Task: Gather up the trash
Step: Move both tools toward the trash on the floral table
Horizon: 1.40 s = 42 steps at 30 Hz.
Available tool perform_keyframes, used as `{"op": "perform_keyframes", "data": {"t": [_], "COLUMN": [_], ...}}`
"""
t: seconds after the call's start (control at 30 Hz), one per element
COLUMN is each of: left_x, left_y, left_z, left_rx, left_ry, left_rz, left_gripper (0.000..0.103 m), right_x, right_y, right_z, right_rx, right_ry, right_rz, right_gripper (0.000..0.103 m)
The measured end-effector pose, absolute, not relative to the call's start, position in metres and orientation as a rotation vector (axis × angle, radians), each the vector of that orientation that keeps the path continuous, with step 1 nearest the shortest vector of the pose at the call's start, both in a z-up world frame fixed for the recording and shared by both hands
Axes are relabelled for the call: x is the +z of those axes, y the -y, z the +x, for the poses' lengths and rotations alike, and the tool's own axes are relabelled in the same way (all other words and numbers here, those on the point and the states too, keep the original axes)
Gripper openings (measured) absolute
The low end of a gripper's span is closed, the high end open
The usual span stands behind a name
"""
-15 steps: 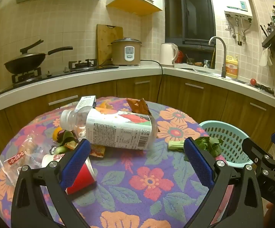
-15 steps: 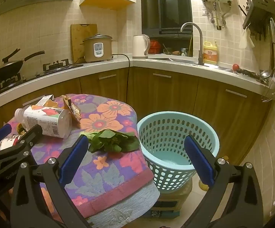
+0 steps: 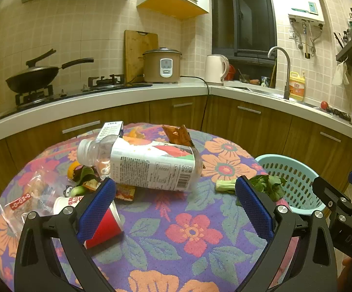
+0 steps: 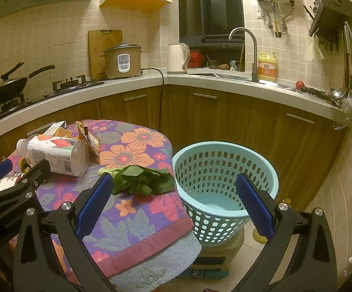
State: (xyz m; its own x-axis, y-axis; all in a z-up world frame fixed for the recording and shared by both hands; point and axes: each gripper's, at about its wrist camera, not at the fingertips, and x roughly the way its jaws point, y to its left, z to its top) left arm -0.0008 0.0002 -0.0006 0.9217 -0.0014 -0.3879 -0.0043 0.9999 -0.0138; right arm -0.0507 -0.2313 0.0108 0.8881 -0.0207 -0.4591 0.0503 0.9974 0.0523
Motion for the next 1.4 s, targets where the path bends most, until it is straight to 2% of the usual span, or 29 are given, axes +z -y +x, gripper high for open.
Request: {"op": "perform_keyframes", "data": {"t": [1.03, 1.4], "left_x": [0.0, 0.006], "left_y": [0.0, -0.004], "left_z": [0.0, -0.024], "left_rx": [0.002, 0.011], "left_ry": [-0.397, -0.323], "left_rz": [-0.015, -0.017], "left_gripper": [0.095, 0.095], "right_x": [0.01, 0.004], "right_y": [0.235, 0.221], "right_z": [-0.049, -0.04], "right_rx": [-0.069, 0.027], "right_ry": [-0.486, -0.483], "right_rz": [0.062, 0.054], "right_gripper": [0.096, 0.096]}}
